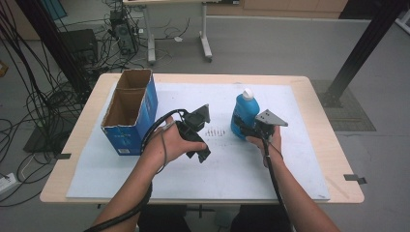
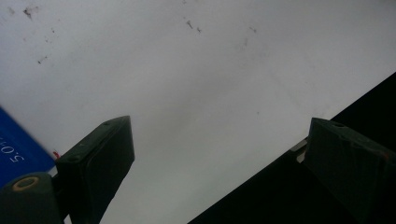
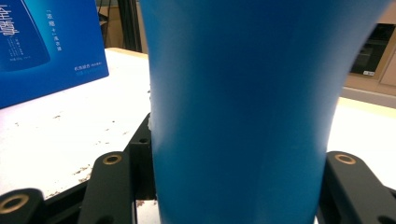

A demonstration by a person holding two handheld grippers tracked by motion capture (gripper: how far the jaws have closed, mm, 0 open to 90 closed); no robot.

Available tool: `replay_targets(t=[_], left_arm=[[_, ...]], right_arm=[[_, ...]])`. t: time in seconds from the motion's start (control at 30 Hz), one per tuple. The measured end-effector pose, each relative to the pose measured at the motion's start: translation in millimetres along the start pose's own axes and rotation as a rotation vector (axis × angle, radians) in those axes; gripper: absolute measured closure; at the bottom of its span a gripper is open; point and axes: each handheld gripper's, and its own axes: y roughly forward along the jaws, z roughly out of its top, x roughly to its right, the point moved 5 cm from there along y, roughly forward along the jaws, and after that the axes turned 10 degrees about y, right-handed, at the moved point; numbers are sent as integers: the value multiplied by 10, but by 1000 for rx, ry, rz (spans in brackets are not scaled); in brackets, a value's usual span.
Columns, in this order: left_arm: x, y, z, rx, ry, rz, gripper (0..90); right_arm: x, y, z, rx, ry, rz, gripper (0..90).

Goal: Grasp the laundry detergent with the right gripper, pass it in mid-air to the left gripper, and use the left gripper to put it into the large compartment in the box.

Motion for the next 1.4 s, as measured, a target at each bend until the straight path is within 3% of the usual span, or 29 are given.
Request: replay_targets(t=[1.1,1.4], left_arm=[[-9,-19,4,5,3,4,88],[-40,-101,20,10,10,14,87]], right_arm=[[-5,-8,3,0,5,-1,441],[-6,-23,6,-7,10,8,442]])
